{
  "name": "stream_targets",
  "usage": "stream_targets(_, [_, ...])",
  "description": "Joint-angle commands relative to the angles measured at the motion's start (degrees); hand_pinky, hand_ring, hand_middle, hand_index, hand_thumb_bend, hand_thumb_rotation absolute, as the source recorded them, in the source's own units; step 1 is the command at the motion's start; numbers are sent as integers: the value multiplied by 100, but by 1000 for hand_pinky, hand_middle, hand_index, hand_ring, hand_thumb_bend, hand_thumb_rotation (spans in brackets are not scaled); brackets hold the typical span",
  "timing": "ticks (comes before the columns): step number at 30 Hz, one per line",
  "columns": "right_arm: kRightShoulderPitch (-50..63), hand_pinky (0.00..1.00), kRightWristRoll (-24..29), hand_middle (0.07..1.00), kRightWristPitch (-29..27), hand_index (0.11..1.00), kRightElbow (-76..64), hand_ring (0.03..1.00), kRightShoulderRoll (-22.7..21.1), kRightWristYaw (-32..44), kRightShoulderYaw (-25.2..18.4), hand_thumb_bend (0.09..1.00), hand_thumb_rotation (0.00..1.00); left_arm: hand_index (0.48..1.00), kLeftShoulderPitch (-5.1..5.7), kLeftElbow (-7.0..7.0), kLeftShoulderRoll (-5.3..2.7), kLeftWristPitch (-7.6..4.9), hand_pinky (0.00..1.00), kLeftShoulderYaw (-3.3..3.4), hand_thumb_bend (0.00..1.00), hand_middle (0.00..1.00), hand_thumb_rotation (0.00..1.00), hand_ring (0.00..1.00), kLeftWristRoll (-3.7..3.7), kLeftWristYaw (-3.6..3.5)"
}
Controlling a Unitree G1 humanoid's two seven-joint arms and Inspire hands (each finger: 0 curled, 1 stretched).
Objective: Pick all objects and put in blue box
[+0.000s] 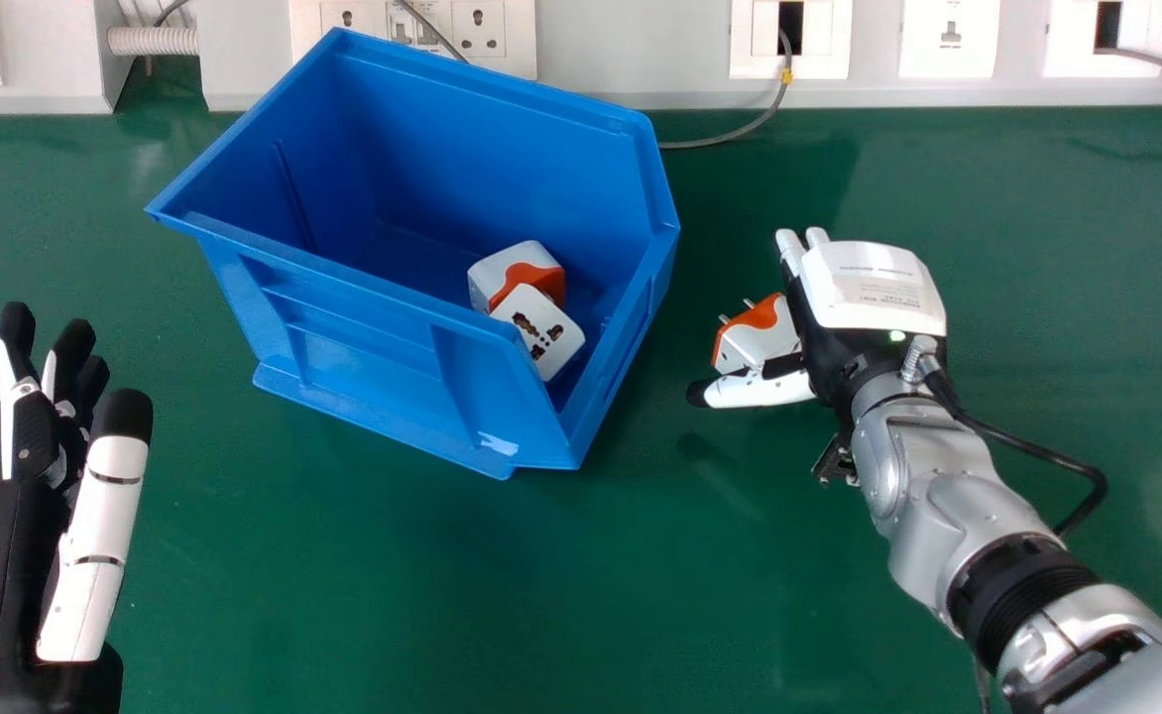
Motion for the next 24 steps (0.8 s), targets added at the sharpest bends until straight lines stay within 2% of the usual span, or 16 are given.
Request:
stream_targets(1, [-284, 832, 40, 963, 68, 949, 45, 924, 18, 39, 40, 740, 700, 1000, 55, -174, 49, -18, 1000, 56, 548, 1000, 802, 1000, -51, -3])
stream_targets(6, [-372, 817, 64, 949, 107, 935, 162, 914, 14, 102, 124, 716, 649, 1000, 62, -237, 54, 41, 1000, 66, 551, 1000, 796, 1000, -71, 3])
stream_targets(9, [-409, 809, 86, 942, 81, 926, 207, 908, -12, 152, 161, 700, 618, 1000, 61, -245, 77, 31, 1000, 81, 556, 1000, 796, 1000, -114, -35])
stream_targets(11, [-433, 806, 98, 936, 99, 918, 242, 906, -19, 179, 185, 684, 589, 1000, 65, -273, 84, 65, 1000, 86, 558, 1000, 796, 1000, -153, -37])
stream_targets(16, [-445, 806, 138, 927, 80, 906, 269, 900, -43, 245, 204, 665, 538, 1000, 67, -333, 78, 114, 1000, 85, 572, 1000, 790, 1000, -193, -13])
stream_targets(18, [-479, 808, 132, 925, 130, 904, 308, 899, -30, 322, 244, 657, 524, 1000, 68, -332, 79, 128, 1000, 82, 574, 1000, 784, 1000, -224, -25])
stream_targets(20, [-500, 812, 143, 926, 153, 904, 331, 900, -16, 343, 264, 649, 527, 1000, 65, -319, 83, 114, 1000, 83, 573, 1000, 778, 1000, -183, -10])
stream_targets(24, [-570, 813, 184, 924, 191, 902, 381, 899, 32, 402, 305, 645, 529, 1000, 72, -337, 96, 134, 1000, 69, 579, 1000, 779, 1000, -154, -12])
